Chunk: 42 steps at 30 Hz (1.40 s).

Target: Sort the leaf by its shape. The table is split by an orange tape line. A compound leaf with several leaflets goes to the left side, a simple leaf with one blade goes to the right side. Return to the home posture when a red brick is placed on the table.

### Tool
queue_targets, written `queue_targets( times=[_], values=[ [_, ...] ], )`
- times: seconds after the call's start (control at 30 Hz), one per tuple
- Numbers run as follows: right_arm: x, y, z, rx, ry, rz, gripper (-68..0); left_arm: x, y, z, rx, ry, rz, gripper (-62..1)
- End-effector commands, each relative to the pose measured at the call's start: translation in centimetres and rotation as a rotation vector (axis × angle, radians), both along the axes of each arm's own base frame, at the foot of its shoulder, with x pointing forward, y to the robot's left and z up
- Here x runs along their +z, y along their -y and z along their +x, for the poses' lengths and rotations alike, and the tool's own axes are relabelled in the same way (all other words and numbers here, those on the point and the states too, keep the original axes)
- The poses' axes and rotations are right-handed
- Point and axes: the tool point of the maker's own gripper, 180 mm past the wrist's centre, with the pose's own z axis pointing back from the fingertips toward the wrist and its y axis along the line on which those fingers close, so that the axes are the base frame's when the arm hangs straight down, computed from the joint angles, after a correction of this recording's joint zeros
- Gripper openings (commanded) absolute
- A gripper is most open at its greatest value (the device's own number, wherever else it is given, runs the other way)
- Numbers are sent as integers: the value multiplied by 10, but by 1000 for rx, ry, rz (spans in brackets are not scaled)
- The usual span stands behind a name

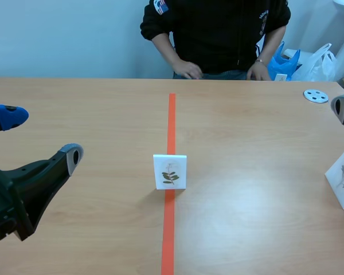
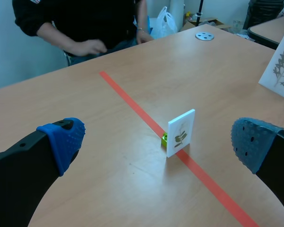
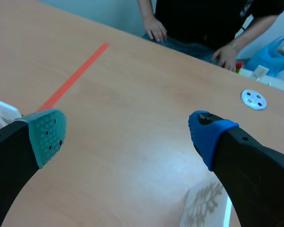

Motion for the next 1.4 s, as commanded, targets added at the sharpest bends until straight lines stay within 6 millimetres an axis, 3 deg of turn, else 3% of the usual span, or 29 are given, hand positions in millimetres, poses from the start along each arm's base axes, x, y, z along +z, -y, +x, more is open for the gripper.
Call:
queue_targets(
  times=[0.0,0.2,0.33,0.57,0.67,0.8,1.07,1.37],
  values=[
    [7,1,3,19,20,-25,-146,6,2,-2,-6,14,-18,14],
    [0,4,5,22,-19,-88,-146,6,2,-2,-6,14,-18,14],
    [-17,-3,12,56,-69,-125,-146,6,2,-2,-6,14,-18,14],
    [-54,-35,28,186,-145,-174,-143,6,2,-2,-5,13,-19,14],
    [-71,-48,34,233,-178,-195,-94,6,2,-2,-5,13,-19,14],
    [-93,-58,43,274,-225,-206,-93,6,2,-2,-5,13,-19,14],
    [-120,-86,63,378,-274,-216,-117,6,2,-2,-3,13,-20,14],
    [-141,-135,76,526,-311,-237,-117,6,2,-2,-3,13,-21,14]
  ],
)
